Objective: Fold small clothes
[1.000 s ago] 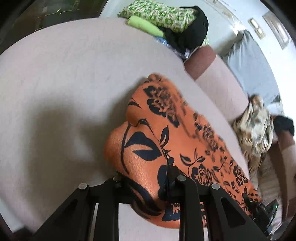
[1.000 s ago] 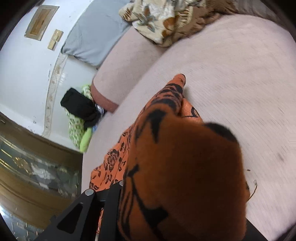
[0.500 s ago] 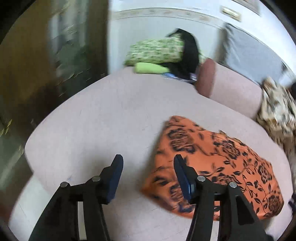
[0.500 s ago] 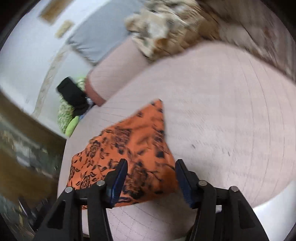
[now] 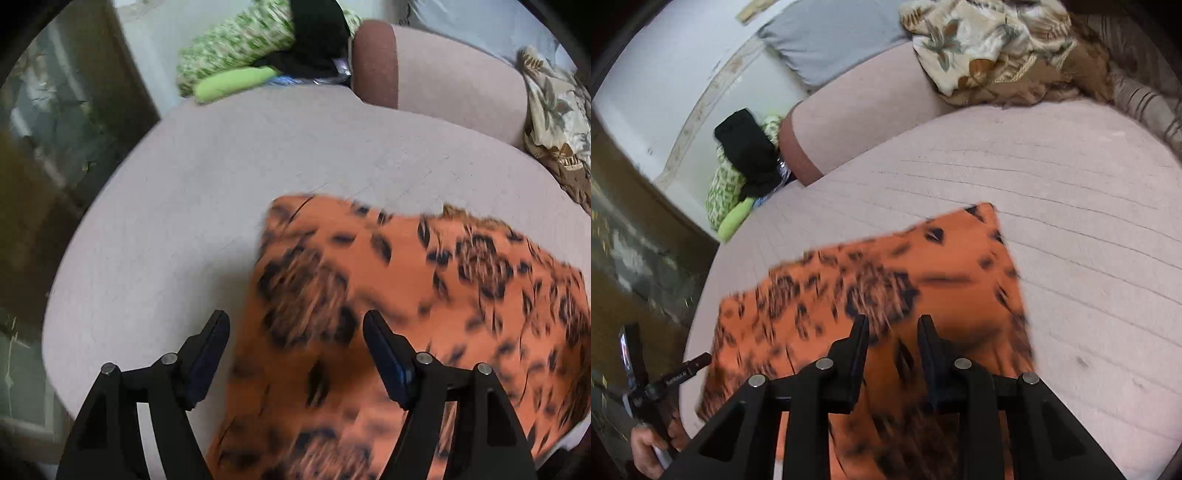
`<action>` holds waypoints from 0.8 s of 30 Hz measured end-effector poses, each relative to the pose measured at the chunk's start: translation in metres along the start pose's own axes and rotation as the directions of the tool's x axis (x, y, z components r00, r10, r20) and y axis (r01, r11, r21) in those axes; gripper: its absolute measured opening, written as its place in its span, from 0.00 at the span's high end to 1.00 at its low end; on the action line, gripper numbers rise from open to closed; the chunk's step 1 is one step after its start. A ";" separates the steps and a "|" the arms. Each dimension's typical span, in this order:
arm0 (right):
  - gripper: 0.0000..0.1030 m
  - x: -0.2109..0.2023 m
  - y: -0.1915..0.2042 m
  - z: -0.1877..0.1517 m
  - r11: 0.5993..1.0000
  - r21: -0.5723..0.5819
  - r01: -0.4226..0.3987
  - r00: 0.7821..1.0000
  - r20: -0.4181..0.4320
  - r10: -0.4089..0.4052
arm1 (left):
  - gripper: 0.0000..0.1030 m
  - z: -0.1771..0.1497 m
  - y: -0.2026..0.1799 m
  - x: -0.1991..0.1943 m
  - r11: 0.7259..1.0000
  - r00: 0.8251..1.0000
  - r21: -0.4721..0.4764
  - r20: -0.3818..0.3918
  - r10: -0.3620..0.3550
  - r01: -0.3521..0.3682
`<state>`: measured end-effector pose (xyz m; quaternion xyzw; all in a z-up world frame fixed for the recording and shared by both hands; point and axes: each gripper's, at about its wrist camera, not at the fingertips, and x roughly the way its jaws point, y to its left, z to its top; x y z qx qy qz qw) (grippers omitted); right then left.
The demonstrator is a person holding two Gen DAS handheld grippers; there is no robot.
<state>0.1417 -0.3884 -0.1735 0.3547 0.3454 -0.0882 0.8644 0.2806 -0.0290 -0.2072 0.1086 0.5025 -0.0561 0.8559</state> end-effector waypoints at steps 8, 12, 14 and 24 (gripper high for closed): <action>0.73 0.051 -0.007 0.009 0.998 0.001 0.065 0.997 -0.031 -0.065 | 0.09 0.001 0.015 0.053 0.992 0.989 -0.115 -0.131 -0.066 0.051; 0.73 0.013 -0.005 -0.018 0.998 -0.059 0.012 1.000 0.014 -0.011 | 0.09 -0.048 0.050 0.006 0.980 0.997 -0.188 -0.020 -0.075 0.070; 0.72 -0.003 -0.006 -0.036 0.997 -0.073 -0.023 1.000 0.015 0.024 | 0.09 -0.074 0.064 -0.010 0.972 0.997 -0.227 -0.029 -0.065 0.057; 0.72 -0.035 -0.026 -0.115 0.983 -0.164 -0.087 0.992 0.078 0.101 | 0.10 -0.180 0.085 -0.035 0.857 0.954 -0.466 -0.085 -0.289 0.218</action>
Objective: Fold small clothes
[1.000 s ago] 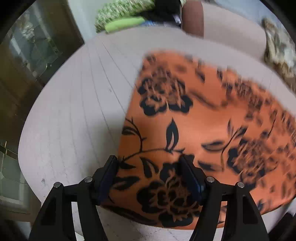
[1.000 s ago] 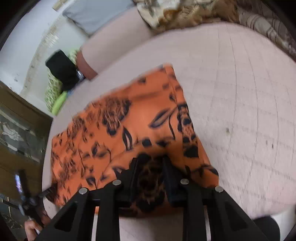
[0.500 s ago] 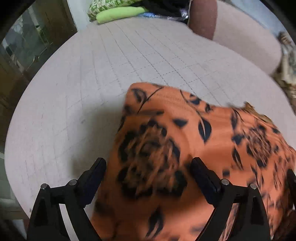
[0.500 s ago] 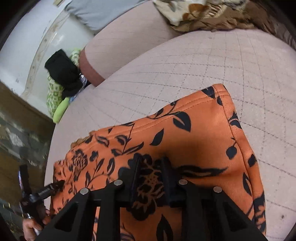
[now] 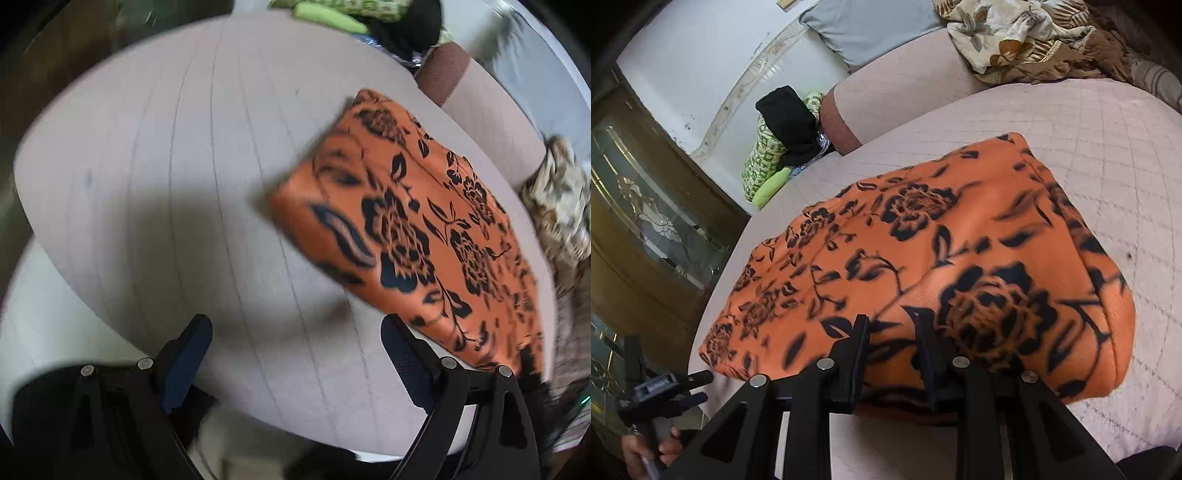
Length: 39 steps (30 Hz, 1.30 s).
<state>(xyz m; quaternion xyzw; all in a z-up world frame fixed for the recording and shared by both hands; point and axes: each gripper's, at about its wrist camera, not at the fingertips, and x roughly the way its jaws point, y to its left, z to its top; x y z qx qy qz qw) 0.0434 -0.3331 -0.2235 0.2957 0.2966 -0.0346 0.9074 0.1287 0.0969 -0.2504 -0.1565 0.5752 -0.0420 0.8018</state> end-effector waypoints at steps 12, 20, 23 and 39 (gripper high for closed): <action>0.72 0.000 -0.012 -0.005 0.997 0.038 -0.060 0.998 0.028 0.059 | 0.39 0.034 -0.044 0.028 0.994 0.985 -0.011 0.134 -0.106 0.108; 0.72 0.002 -0.017 -0.004 0.993 0.069 -0.099 0.995 0.030 0.097 | 0.63 0.038 -0.062 0.037 0.999 0.983 0.012 0.174 -0.052 0.050; 0.72 0.003 -0.022 -0.002 0.987 0.100 -0.127 0.992 0.026 0.125 | 0.69 0.043 -0.081 0.031 0.998 0.980 0.056 0.197 -0.029 0.018; 0.72 0.002 -0.060 0.004 0.874 0.339 -0.347 0.932 0.026 0.360 | 0.60 -0.064 -0.298 0.017 0.682 0.978 0.731 0.136 -0.160 0.010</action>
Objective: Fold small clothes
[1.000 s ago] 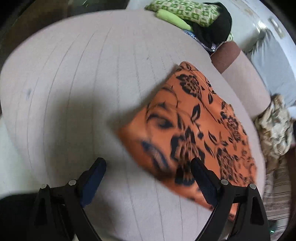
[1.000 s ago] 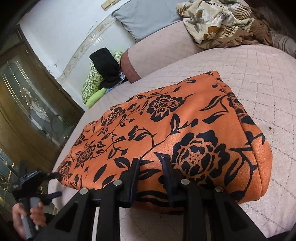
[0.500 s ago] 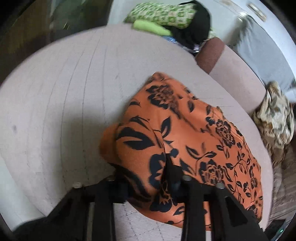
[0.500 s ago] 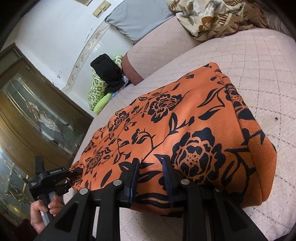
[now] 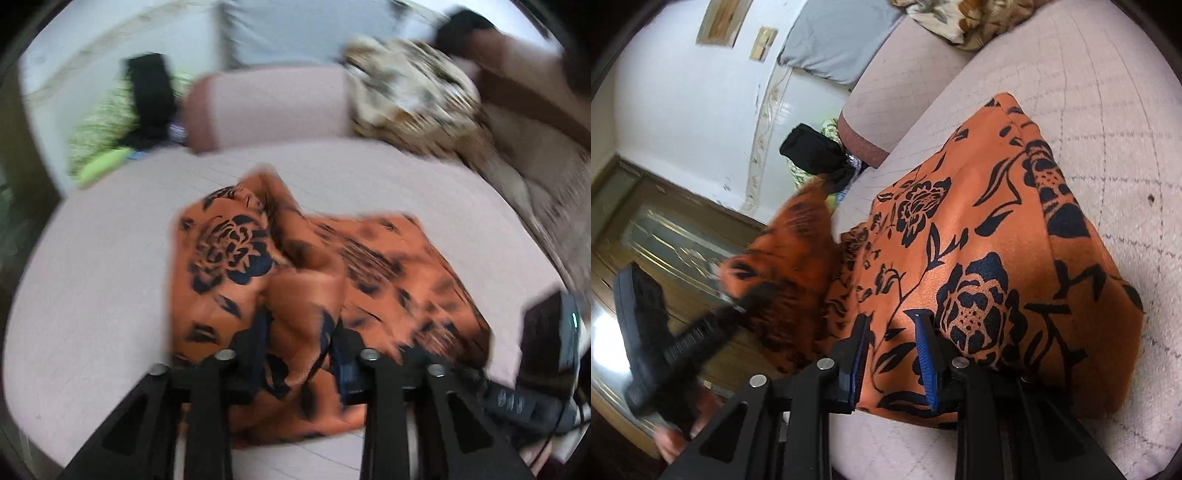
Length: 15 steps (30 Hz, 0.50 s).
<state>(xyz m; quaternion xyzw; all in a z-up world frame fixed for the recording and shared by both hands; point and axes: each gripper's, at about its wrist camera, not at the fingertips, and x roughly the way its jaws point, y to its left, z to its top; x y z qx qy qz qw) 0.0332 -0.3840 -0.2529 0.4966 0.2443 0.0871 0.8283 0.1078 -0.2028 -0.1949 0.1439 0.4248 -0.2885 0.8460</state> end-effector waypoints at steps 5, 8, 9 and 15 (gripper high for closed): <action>0.66 -0.005 -0.005 0.003 0.996 0.062 -0.071 0.997 -0.007 0.071 | 0.44 -0.026 0.026 -0.021 0.955 0.958 -0.084 -0.011 -0.286 0.284; 0.37 -0.009 0.002 0.005 0.987 0.076 -0.144 0.989 -0.004 0.144 | 0.24 -0.040 0.062 -0.048 0.962 0.966 -0.110 0.098 -0.240 0.250; 0.33 -0.011 0.009 0.005 0.983 0.065 -0.169 0.986 0.003 0.169 | 0.20 -0.043 0.077 -0.055 0.971 0.975 -0.133 0.124 -0.182 0.198; 0.30 0.028 0.041 0.017 0.992 0.041 -0.123 0.989 -0.081 0.126 | 0.20 -0.052 0.133 -0.028 0.956 0.999 -0.293 0.045 -0.004 0.017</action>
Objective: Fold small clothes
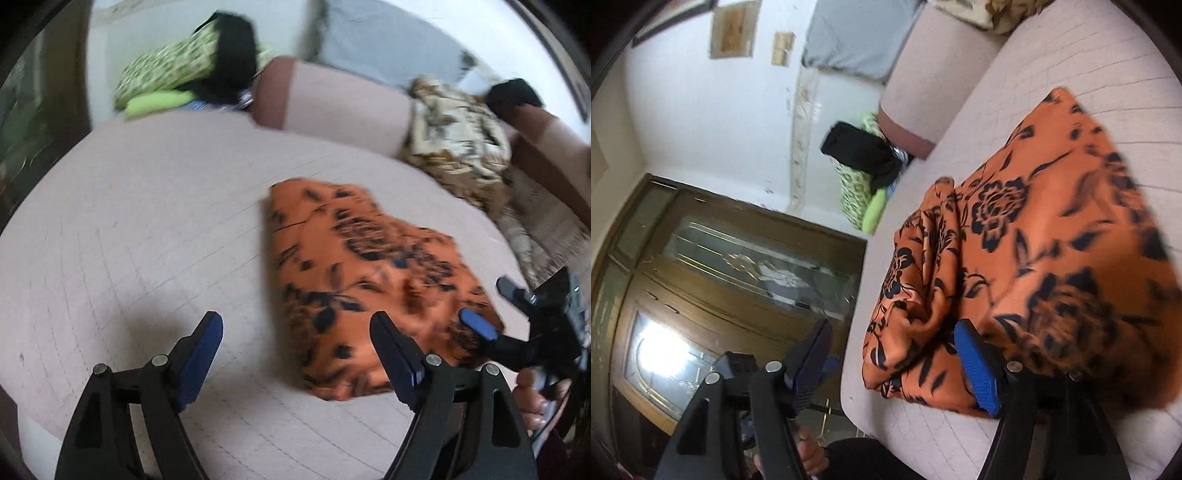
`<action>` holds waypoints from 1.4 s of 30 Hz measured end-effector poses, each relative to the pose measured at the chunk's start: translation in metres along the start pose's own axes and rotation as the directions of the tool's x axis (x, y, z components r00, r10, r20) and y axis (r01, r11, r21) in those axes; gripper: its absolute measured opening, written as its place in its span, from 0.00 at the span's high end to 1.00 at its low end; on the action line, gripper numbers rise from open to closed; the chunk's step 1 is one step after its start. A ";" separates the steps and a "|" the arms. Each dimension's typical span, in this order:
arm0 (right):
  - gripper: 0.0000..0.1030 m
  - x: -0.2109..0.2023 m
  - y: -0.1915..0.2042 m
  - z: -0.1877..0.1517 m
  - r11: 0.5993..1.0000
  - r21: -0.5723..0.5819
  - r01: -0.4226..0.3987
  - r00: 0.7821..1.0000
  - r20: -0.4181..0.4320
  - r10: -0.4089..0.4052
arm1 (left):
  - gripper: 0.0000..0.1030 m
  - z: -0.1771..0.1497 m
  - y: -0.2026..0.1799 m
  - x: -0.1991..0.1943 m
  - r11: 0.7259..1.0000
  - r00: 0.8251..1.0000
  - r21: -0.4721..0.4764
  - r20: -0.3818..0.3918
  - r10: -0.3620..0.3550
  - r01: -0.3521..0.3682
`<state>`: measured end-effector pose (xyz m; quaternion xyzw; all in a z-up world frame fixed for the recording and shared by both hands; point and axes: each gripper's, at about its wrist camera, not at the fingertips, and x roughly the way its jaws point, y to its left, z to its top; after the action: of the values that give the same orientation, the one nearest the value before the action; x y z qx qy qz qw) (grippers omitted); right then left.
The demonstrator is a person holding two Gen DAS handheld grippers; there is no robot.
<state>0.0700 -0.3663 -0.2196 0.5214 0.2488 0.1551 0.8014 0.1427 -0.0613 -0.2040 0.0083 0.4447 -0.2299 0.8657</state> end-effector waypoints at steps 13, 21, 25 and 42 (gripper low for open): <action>0.86 0.102 0.060 0.020 0.921 -0.206 0.332 0.939 -0.022 -0.343 | 0.20 0.004 -0.032 0.028 1.000 0.997 0.025 -0.083 0.009 -0.007; 0.89 -0.037 0.066 0.035 0.914 -0.179 0.365 0.909 0.281 -0.308 | 0.20 0.021 -0.083 0.024 0.994 0.996 0.091 -0.064 -0.059 0.065; 0.84 -0.062 -0.001 0.036 0.900 -0.058 0.433 0.895 0.147 -0.421 | 0.16 -0.002 -0.118 0.071 0.981 0.987 0.195 -0.154 0.036 -0.005; 0.63 0.000 0.029 0.088 0.873 -0.164 0.460 0.888 0.083 -0.452 | 0.14 0.007 -0.126 0.063 0.956 0.980 0.269 -0.125 0.155 -0.117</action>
<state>0.1201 -0.4215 -0.1642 0.3769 0.3329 -0.0272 0.8639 0.1282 -0.1998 -0.2248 0.1694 0.4708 -0.2247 0.8362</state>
